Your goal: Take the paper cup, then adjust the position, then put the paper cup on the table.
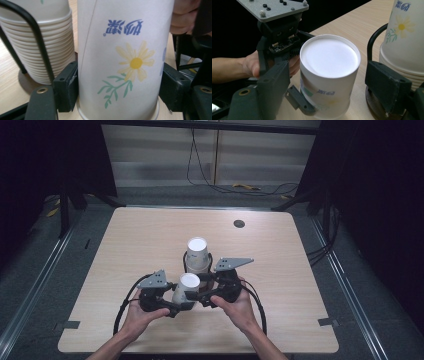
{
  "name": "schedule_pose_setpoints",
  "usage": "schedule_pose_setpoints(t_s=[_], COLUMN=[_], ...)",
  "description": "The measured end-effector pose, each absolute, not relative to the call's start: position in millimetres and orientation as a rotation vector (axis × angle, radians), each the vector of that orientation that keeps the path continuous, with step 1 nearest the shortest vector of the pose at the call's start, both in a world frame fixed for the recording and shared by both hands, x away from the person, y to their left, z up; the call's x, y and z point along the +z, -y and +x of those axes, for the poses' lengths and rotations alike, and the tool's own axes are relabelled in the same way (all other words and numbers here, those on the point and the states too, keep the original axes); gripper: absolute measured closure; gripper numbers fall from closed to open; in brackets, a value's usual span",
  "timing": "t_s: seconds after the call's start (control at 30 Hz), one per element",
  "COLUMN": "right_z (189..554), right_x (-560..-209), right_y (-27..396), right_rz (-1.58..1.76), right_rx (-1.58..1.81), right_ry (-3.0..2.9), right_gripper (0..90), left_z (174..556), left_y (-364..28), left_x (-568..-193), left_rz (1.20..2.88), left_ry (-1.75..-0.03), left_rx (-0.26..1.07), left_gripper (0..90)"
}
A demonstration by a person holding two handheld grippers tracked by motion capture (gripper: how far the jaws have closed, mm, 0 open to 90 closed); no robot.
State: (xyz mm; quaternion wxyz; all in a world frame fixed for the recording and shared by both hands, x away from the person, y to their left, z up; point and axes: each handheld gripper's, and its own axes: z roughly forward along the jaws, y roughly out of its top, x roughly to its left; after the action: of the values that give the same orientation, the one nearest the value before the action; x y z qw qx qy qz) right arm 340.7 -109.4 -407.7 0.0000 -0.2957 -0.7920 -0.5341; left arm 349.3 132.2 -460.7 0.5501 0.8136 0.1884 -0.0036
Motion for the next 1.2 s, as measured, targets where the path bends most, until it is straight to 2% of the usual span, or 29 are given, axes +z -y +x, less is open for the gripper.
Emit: schedule_pose_setpoints(t_s=[0.4, 0.63, 0.97, 1.2], right_z=[341, 340, 340, 345], right_x=[-405, -401, -399, -407], right_y=[121, 125, 134, 129], right_rz=[-0.944, -0.967, -0.937, -0.899], right_rx=[-1.68, -1.667, -1.567, -1.445], right_ry=[2.515, 2.546, 2.609, 2.662], right_gripper=[21.6, 16.9, 21.4, 21.4], left_z=[354, 352, 351, 355], left_y=[-138, -143, -145, -146], left_x=[-460, -451, -452, -456], left_rz=[1.951, 1.941, 2.033, 2.109], left_ry=[-0.457, -0.477, -0.476, -0.458], left_rx=[-0.008, -0.033, -0.008, 0.011], left_gripper=[27.9, 28.4, 28.5, 28.4])
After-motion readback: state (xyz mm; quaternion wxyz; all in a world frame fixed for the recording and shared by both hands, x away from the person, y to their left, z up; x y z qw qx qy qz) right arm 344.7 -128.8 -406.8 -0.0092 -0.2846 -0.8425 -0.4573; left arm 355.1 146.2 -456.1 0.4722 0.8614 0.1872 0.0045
